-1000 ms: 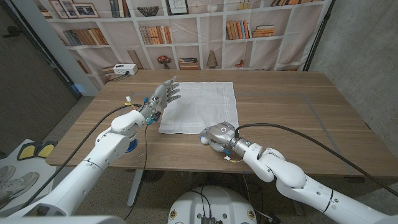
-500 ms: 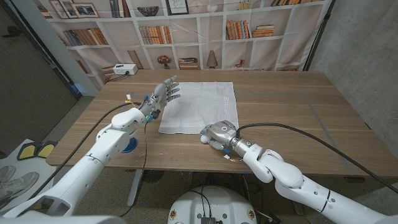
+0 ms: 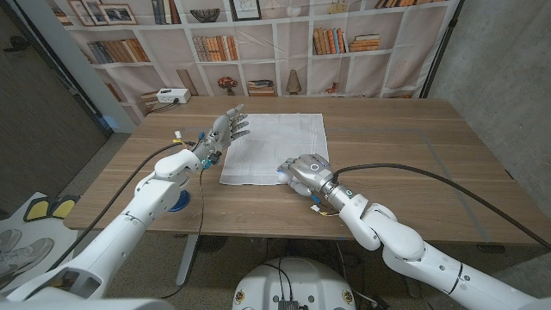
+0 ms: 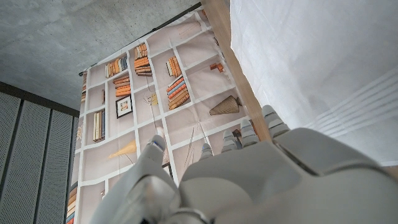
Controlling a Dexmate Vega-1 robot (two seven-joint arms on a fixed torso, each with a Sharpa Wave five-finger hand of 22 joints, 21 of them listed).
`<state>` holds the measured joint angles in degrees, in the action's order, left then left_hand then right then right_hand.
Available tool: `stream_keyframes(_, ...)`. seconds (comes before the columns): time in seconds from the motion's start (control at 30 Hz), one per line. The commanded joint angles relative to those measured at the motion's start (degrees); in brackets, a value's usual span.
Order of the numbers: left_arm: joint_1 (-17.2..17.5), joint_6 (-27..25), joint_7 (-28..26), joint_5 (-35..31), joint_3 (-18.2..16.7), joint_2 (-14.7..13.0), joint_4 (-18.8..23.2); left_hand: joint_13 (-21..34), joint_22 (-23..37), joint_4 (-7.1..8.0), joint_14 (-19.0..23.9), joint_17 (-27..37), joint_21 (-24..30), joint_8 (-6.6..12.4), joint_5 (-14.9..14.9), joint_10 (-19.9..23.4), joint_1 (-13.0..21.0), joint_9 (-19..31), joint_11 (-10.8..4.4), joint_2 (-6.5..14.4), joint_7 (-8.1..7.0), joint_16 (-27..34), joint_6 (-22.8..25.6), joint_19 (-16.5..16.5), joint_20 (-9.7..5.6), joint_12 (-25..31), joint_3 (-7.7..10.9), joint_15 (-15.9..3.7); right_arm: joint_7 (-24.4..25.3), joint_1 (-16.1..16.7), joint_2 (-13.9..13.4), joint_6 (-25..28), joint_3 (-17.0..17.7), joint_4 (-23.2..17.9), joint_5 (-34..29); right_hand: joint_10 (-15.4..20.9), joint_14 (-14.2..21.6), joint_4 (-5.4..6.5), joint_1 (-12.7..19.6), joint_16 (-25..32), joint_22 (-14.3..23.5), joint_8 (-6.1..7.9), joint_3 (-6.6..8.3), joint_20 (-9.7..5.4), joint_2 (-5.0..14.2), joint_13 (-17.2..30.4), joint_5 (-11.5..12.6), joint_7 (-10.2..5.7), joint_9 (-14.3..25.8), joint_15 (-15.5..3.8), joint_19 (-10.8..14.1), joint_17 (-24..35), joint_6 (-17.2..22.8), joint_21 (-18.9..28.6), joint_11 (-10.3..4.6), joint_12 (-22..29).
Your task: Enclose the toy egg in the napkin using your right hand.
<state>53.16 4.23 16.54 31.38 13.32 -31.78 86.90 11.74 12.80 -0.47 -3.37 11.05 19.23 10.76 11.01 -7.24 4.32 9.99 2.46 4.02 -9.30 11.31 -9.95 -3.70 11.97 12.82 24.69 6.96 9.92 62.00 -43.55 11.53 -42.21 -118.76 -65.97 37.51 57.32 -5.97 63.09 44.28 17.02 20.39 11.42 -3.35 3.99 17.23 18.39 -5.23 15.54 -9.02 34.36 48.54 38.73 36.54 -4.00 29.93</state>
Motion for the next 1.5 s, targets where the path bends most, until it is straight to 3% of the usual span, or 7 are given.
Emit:
stream_keyframes(0.03,2.57,0.72,-0.40,0.84,-1.27,-0.63,2.04,0.07,0.03,0.33,-0.16,0.17,-0.07,-0.28,0.35,-0.31,-0.79,0.16,0.32,0.04,0.06,0.06,-1.38,-0.29,0.23,0.09,0.10,0.05,2.59,-2.60,1.11,-1.33,0.67,0.89,0.14,19.12,0.62,0.21,1.61,-0.11,-0.07,0.46,-0.11,-3.16,4.21,7.26,-0.26,1.77,0.52,-3.93,-0.31,0.50,16.38,0.70,0.16,0.57)
stream_keyframes(0.6,10.08,1.17,-8.09,-1.78,-5.27,-2.20,10.21,0.09,0.03,0.43,-0.25,0.15,-0.10,-0.20,0.41,-0.33,-0.84,0.16,0.36,0.00,0.15,0.02,-1.34,-0.30,0.23,0.07,0.03,0.16,3.51,-10.36,5.51,-5.54,-1.64,8.11,3.39,19.09,0.88,0.50,1.65,-0.60,-0.25,0.55,-0.61,-3.09,4.50,8.82,-0.82,1.77,1.01,-3.83,-0.61,1.84,16.54,1.57,0.04,1.61)
stream_keyframes(1.0,12.67,2.53,-9.75,-2.10,-7.17,-1.57,11.59,0.10,0.03,0.48,-0.31,0.13,-0.16,-0.15,0.45,-0.20,-0.81,0.15,0.19,0.08,0.13,-0.01,-1.28,-0.43,0.23,0.11,0.05,0.10,6.23,-16.59,10.06,-6.02,-3.87,15.70,5.24,18.85,1.00,0.69,1.67,-1.01,-0.40,0.57,-0.85,-3.05,4.68,9.75,-1.14,1.83,1.29,-3.84,-0.87,2.62,16.51,2.11,-0.02,2.09)
stream_keyframes(1.27,13.65,3.04,-9.88,-2.04,-7.83,-1.18,11.96,0.11,0.03,0.51,-0.19,0.12,-0.17,-0.11,0.47,-0.03,-0.78,0.15,0.31,0.13,0.23,0.04,-1.18,-0.43,0.23,0.17,0.06,0.04,5.40,-21.06,11.77,-6.60,-5.72,19.51,5.88,18.89,1.13,0.71,1.80,-1.21,-0.49,0.55,-0.92,-3.07,4.77,10.24,-1.28,1.86,1.33,-3.87,-0.94,3.06,16.59,2.44,-0.04,2.41)
stream_keyframes(1.5,14.17,3.32,-10.23,-2.36,-8.46,-1.09,12.61,0.11,0.02,0.53,-0.18,0.11,-0.17,-0.10,0.48,-0.06,-0.77,0.15,0.35,0.13,0.16,0.04,-1.16,-0.38,0.23,0.15,0.06,0.01,4.58,-25.90,15.05,-7.21,-8.06,26.15,7.14,18.75,1.20,0.76,1.87,-1.40,-0.57,0.49,-0.99,-3.06,4.83,10.61,-1.40,1.88,1.36,-3.85,-1.02,3.38,16.51,2.69,-0.10,2.57)
